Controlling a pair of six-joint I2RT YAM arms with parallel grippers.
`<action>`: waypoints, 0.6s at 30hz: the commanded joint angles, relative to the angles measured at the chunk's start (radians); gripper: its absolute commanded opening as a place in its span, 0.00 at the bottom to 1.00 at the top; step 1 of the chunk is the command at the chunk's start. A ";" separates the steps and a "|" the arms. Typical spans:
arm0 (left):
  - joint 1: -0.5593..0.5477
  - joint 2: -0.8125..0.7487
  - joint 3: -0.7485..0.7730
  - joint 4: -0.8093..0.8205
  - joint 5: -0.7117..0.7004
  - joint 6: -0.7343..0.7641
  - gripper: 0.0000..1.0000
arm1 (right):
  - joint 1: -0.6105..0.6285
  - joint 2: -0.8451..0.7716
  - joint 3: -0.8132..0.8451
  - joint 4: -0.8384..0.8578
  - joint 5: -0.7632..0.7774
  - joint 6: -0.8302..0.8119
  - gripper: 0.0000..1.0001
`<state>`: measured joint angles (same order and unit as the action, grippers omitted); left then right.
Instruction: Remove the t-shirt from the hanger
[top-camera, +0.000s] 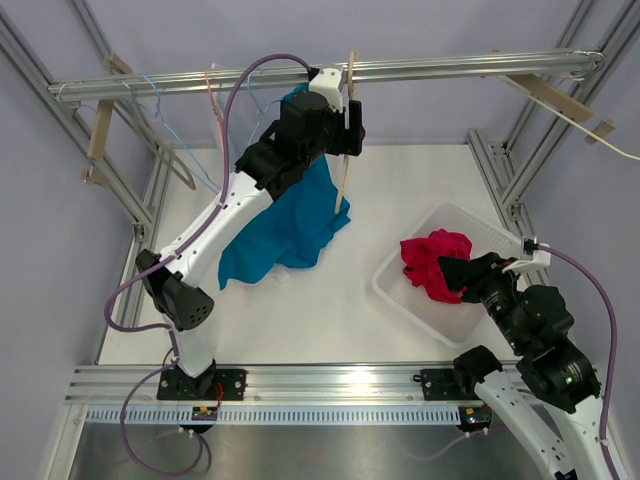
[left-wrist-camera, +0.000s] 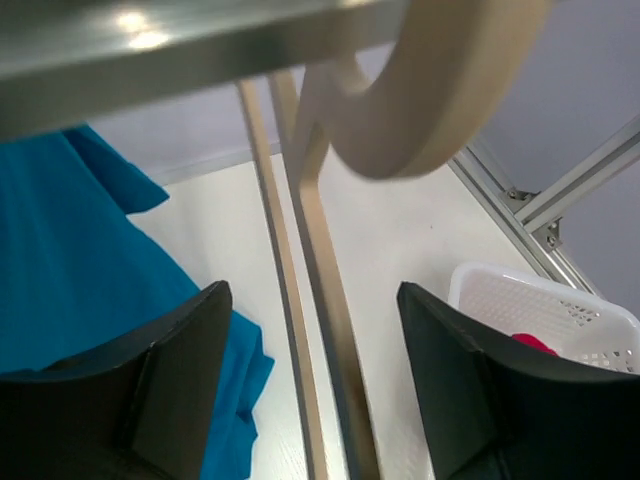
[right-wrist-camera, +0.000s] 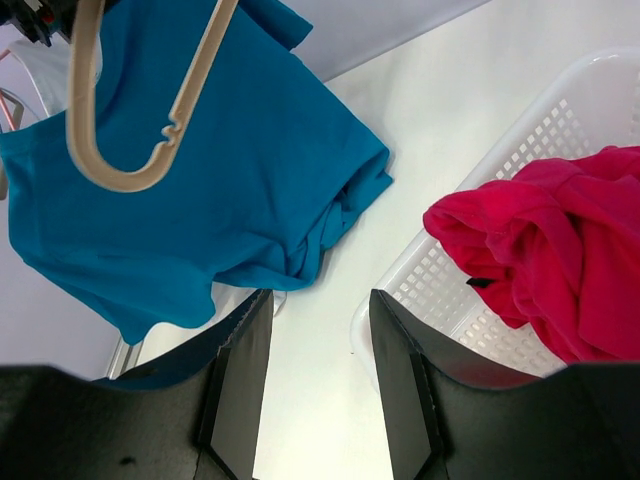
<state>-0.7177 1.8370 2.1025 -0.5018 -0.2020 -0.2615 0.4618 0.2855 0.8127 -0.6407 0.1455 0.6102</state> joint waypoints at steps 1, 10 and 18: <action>0.004 -0.134 -0.025 0.054 0.033 0.008 0.74 | -0.005 0.015 -0.004 0.030 -0.050 -0.007 0.52; 0.006 -0.439 -0.257 0.054 0.043 0.054 0.69 | -0.005 0.017 -0.010 0.045 -0.078 -0.003 0.52; 0.084 -0.625 -0.443 0.010 0.003 0.082 0.52 | -0.005 0.026 -0.001 0.065 -0.116 0.002 0.52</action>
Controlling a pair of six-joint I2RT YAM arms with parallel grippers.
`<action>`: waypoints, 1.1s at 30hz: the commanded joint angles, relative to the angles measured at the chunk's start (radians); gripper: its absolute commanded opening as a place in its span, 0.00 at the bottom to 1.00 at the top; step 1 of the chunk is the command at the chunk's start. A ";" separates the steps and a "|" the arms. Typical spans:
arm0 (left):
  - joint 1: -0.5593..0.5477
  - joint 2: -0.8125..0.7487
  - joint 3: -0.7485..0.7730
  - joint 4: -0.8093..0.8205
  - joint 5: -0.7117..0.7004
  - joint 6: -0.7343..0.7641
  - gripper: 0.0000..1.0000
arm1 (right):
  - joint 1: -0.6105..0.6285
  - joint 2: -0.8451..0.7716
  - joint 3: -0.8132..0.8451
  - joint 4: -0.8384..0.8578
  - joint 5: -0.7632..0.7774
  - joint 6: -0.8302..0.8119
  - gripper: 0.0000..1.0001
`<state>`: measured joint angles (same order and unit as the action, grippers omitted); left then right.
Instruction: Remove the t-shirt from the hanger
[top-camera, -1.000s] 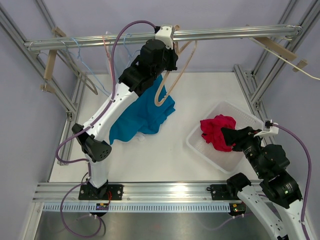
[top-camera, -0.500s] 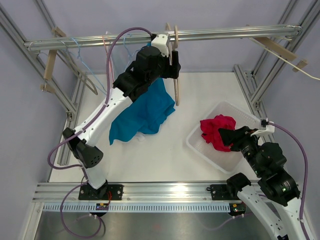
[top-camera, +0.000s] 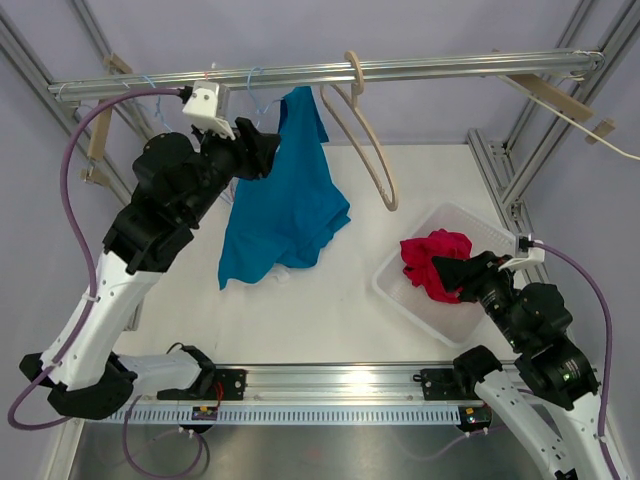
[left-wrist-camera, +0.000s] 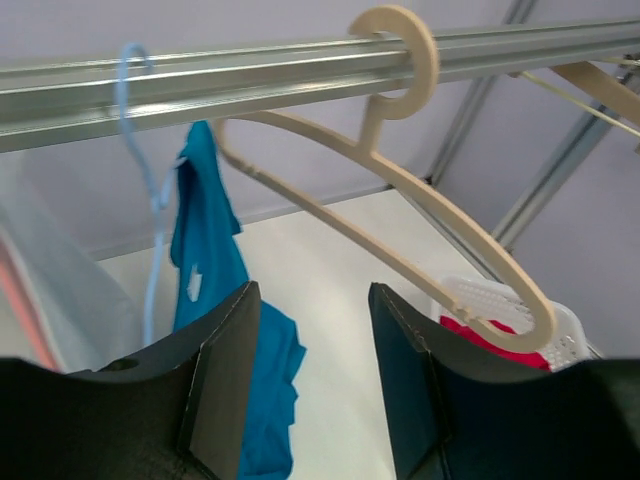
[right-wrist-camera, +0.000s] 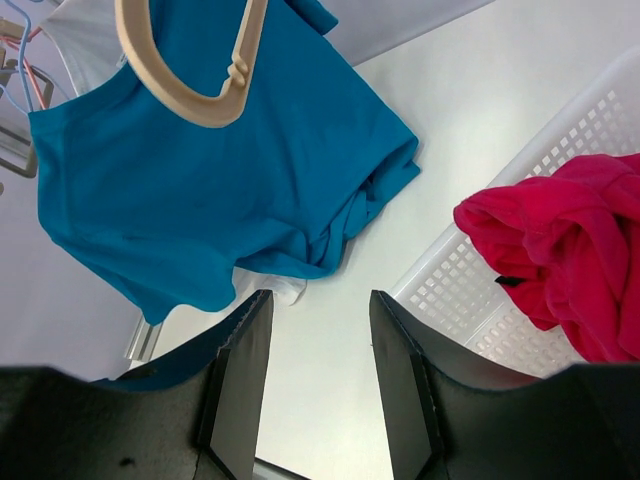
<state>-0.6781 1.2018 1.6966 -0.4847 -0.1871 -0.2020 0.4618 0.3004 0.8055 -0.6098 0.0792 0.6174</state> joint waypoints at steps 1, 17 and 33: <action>0.061 0.010 -0.037 -0.020 0.004 0.023 0.52 | -0.005 0.016 0.009 0.035 -0.056 -0.005 0.52; 0.241 0.128 -0.003 -0.049 0.100 0.061 0.34 | -0.005 0.060 0.015 0.050 -0.110 -0.024 0.52; 0.239 0.091 0.031 0.001 0.153 0.041 0.00 | -0.005 0.129 0.017 0.172 -0.329 -0.018 0.56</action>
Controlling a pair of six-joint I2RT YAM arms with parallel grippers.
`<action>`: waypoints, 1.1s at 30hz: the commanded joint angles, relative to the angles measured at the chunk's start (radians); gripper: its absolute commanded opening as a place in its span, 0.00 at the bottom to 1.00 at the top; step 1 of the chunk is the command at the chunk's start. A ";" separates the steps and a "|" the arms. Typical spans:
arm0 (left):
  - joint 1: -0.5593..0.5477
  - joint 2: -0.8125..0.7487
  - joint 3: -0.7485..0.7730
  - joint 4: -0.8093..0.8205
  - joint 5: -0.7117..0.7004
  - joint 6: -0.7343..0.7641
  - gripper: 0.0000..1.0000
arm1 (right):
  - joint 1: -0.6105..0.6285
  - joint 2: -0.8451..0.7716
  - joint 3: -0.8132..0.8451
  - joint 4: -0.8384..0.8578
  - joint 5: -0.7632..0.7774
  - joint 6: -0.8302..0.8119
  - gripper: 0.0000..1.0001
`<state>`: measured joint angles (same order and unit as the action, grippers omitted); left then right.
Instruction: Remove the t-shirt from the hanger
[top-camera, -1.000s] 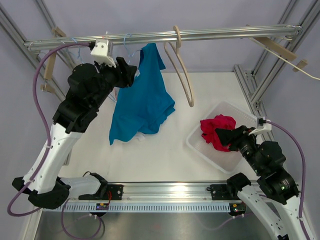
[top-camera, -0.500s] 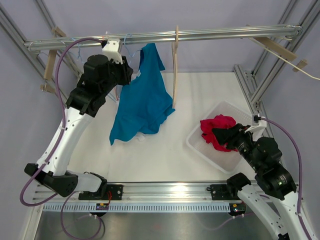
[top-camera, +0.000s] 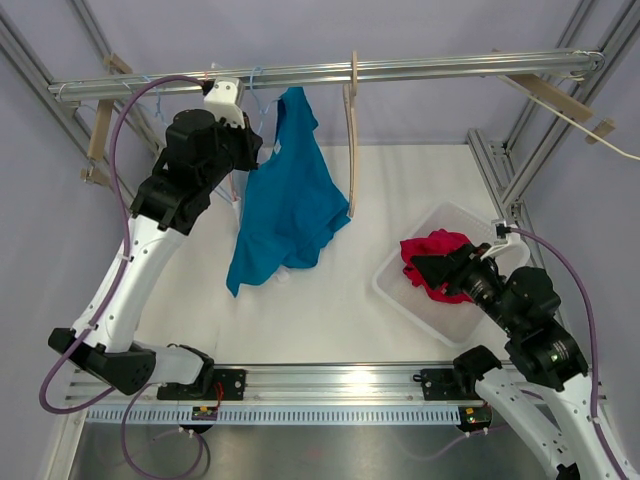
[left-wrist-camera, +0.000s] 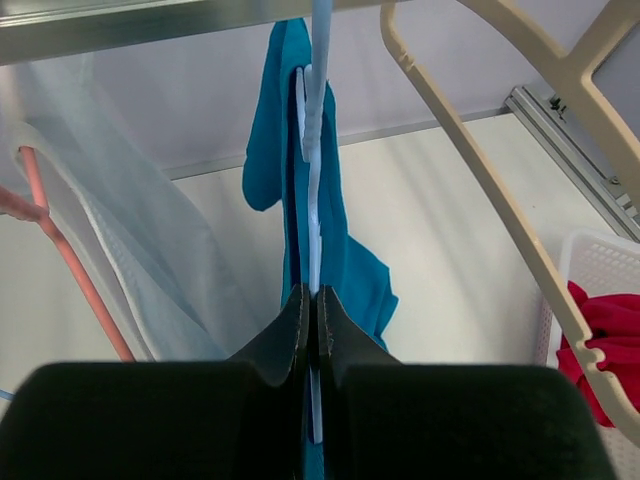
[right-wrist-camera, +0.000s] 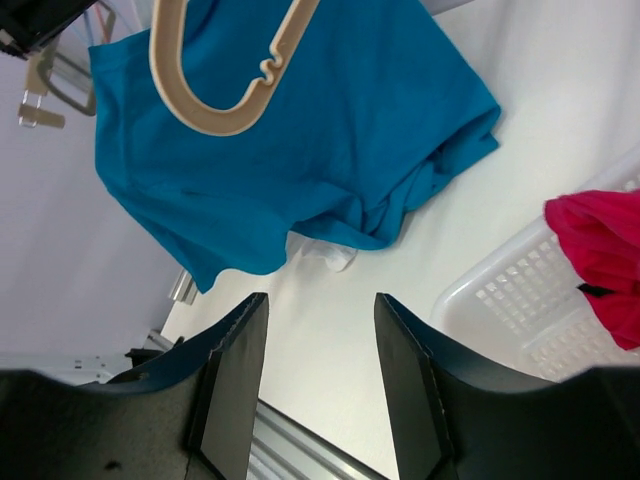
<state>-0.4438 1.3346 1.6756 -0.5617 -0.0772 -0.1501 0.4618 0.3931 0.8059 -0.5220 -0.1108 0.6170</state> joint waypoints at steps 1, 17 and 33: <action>0.007 -0.052 0.053 0.088 0.051 -0.014 0.00 | -0.005 0.044 0.010 0.106 -0.151 -0.016 0.57; 0.005 -0.110 -0.028 0.221 0.109 -0.066 0.00 | 0.092 0.118 -0.011 0.183 -0.147 -0.013 0.62; -0.024 -0.555 -0.433 0.230 0.113 -0.290 0.00 | 0.771 0.430 0.079 0.442 0.320 -0.095 0.74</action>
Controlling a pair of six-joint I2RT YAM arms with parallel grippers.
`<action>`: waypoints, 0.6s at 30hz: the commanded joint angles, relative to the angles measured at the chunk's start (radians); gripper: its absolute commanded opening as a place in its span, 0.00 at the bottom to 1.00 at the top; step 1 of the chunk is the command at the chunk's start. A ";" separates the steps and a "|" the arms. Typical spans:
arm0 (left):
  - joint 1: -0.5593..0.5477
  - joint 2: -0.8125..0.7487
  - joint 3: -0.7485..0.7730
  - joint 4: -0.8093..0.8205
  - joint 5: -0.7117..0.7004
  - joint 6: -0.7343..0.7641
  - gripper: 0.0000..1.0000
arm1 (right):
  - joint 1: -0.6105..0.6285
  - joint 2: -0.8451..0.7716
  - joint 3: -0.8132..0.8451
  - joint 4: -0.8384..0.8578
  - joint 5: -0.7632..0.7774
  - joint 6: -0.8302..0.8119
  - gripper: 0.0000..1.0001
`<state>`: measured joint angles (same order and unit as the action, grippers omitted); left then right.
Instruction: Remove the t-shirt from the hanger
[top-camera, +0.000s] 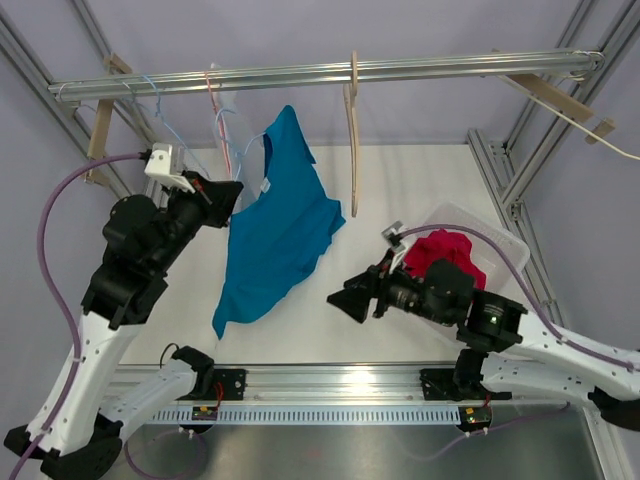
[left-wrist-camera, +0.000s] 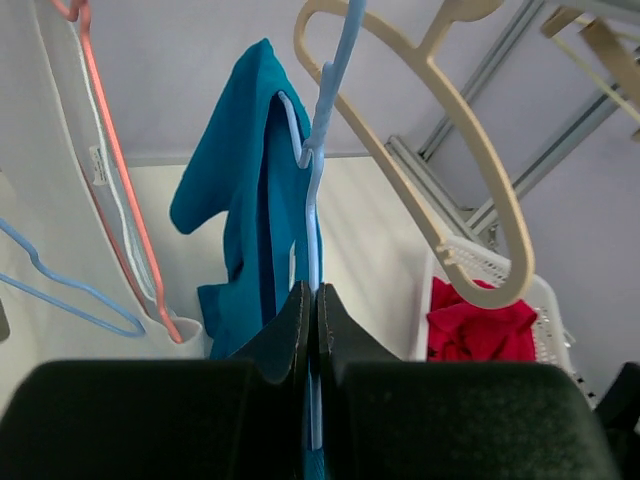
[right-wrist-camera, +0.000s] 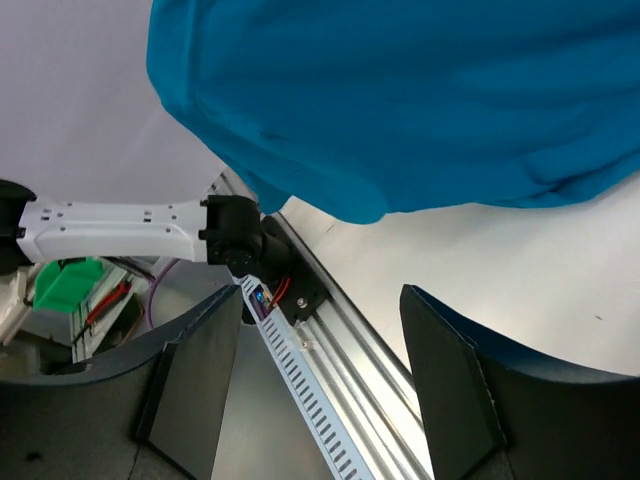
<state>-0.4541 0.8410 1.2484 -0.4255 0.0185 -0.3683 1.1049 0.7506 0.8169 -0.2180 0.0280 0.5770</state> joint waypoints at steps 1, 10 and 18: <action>-0.017 -0.077 -0.006 0.094 0.018 -0.081 0.00 | 0.171 0.102 0.079 0.167 0.203 -0.077 0.75; -0.018 -0.183 0.081 0.050 0.064 -0.132 0.00 | 0.395 0.493 0.342 0.224 0.305 -0.190 0.84; -0.018 -0.215 0.080 0.051 0.005 -0.188 0.00 | 0.478 0.627 0.514 0.134 0.444 -0.189 0.99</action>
<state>-0.4698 0.6334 1.3067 -0.4419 0.0460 -0.5064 1.5490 1.3598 1.2461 -0.0811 0.3347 0.3916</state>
